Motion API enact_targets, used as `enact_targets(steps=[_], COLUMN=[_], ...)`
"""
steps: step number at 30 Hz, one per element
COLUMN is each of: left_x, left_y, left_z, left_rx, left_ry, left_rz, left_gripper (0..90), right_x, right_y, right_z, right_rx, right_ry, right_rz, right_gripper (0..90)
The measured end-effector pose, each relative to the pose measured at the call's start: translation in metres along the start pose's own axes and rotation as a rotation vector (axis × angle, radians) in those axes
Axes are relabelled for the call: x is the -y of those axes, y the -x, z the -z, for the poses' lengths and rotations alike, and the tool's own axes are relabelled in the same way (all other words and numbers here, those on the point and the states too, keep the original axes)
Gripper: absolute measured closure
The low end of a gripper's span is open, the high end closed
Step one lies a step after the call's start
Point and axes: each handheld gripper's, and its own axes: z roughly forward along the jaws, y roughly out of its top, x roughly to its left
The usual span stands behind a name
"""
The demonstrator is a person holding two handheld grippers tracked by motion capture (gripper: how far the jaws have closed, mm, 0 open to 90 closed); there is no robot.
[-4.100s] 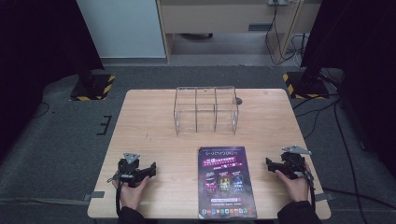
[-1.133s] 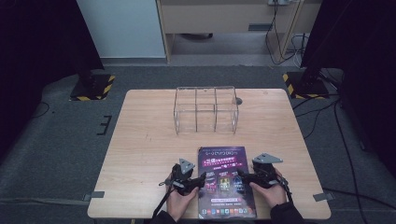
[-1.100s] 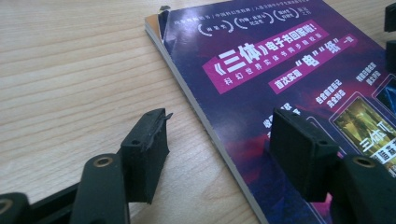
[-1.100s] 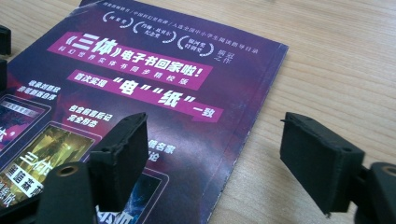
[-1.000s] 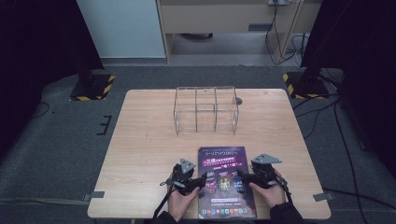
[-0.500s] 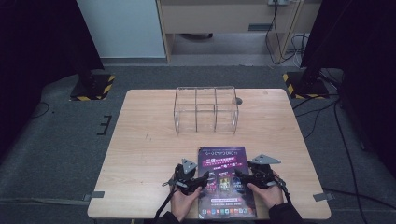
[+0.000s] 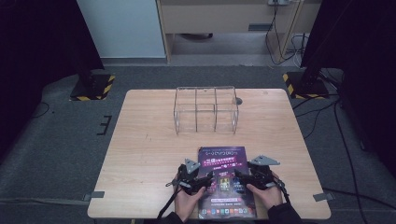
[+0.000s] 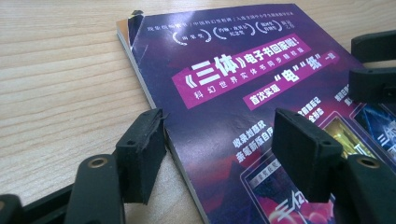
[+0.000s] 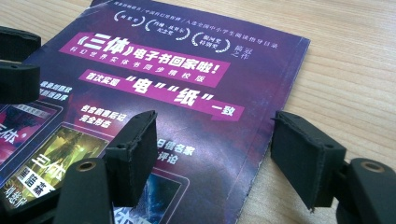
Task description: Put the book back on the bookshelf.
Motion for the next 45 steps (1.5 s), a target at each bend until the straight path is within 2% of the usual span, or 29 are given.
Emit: enact_targets(steps=[3,10,14,15,16,20,25,28,30,31,33,35,38,41,45], left_x=[-0.001,-0.002,-0.001,-0.001,-0.001,0.001,0.002,-0.001,-0.003,-0.003,-0.002,-0.002,-0.004,-0.004,-0.006], left_y=[-0.001,0.0,-0.004,-0.004,-0.008,-0.016,-0.016,-0.016,-0.014,-0.011,-0.003,-0.001,-0.008,-0.011,-0.011], left_z=[-0.002,-0.003,-0.001,-0.001,0.0,0.001,0.005,0.012,0.014,0.014,0.012,0.01,0.007,0.004,0.001], left_rx=[0.005,-0.014,-0.001,-0.001,0.017,0.05,0.062,0.13,0.213,0.238,0.215,0.193,0.216,0.228,0.217], left_ry=[0.003,0.004,0.018,0.018,0.03,0.042,0.085,0.139,0.159,0.15,0.134,0.129,0.083,0.067,0.055], left_rz=[0.011,0.017,0.06,0.06,0.101,0.161,0.168,0.201,0.213,0.202,0.146,0.105,0.129,0.135,0.084], left_gripper=[31.7,32.4,37.9,39.8,42.0,48.9,51.4,54.5,56.6,56.6,55.6,53.4,51.5,50.5,45.7], right_x=[0.0,0.0,0.0,0.0,0.0,0.0,0.0,0.0,0.0,0.0,0.0,0.0,0.0,0.0,0.0], right_y=[0.0,0.0,0.0,0.0,0.0,-0.001,-0.001,0.0,0.0,0.0,0.0,0.001,0.002,0.002,0.002], right_z=[0.0,0.0,0.0,0.0,0.0,0.0,0.0,0.0,0.0,0.0,0.0,0.0,0.0,0.0,0.0], right_rx=[0.002,0.004,0.001,0.001,0.0,0.004,0.004,0.002,0.002,0.001,-0.002,-0.007,-0.009,-0.008,-0.008], right_ry=[0.001,0.001,0.001,0.001,0.0,0.001,0.001,0.002,0.002,0.002,0.003,0.006,0.01,0.008,0.007], right_rz=[0.001,0.004,0.003,0.003,-0.005,-0.003,-0.003,-0.004,-0.004,-0.006,-0.011,-0.02,-0.028,-0.023,-0.018], right_gripper=[31.8,31.8,31.8,31.8,31.8,31.9,31.9,31.9,31.9,32.1,32.5,33.5,33.6,33.5,33.3])
